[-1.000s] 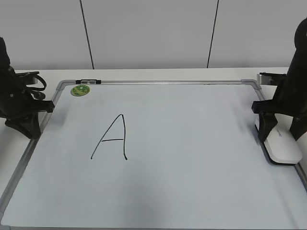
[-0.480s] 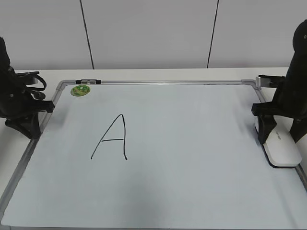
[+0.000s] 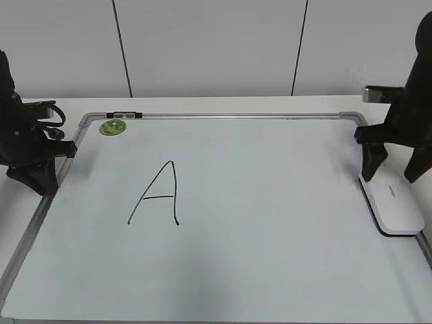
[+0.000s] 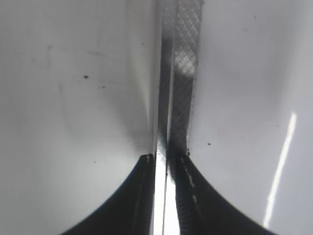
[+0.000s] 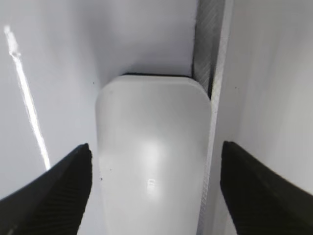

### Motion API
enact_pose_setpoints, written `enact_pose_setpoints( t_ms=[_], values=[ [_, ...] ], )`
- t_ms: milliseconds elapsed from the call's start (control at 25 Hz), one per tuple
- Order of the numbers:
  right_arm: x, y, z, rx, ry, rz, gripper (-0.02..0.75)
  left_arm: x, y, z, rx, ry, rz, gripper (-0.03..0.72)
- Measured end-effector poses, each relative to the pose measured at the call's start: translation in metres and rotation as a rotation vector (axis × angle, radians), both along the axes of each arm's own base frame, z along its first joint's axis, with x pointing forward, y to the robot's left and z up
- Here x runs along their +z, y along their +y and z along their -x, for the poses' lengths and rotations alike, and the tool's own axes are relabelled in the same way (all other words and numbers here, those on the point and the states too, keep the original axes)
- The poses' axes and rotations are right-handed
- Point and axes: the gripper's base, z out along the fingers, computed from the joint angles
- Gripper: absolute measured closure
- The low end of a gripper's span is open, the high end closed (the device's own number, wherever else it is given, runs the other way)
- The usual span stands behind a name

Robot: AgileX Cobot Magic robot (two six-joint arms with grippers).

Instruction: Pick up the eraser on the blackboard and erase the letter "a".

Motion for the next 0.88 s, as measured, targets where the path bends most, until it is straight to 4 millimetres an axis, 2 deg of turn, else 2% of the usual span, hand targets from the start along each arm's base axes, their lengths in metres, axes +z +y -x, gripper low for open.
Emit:
enact_pose_setpoints(
  t_ms=[120, 320, 400, 560, 720, 880],
  values=[
    [0.018, -0.001, 0.0, -0.006, -0.05, 0.011, 0.131, 0.017, 0.001, -0.001, -0.012, -0.024, -0.012, 0.469],
    [0.038, -0.001, 0.004, -0.026, -0.09, 0.014, 0.131, 0.062, 0.005, 0.002, -0.036, -0.118, -0.051, 0.131],
    [0.045, -0.001, 0.006, -0.053, -0.104, 0.013, 0.131, 0.077, 0.007, 0.008, -0.043, -0.136, -0.07, 0.057],
    [0.06, 0.0, 0.015, -0.083, -0.133, 0.004, 0.134, 0.105, 0.009, 0.019, -0.048, -0.164, -0.09, 0.033],
    [0.077, 0.002, 0.03, -0.099, -0.158, -0.021, 0.146, 0.133, 0.006, 0.033, -0.095, -0.197, -0.131, 0.085],
    [0.087, 0.007, 0.047, -0.108, -0.164, -0.046, 0.15, 0.167, -0.005, 0.054, -0.147, -0.266, -0.173, 0.101]
  ],
)
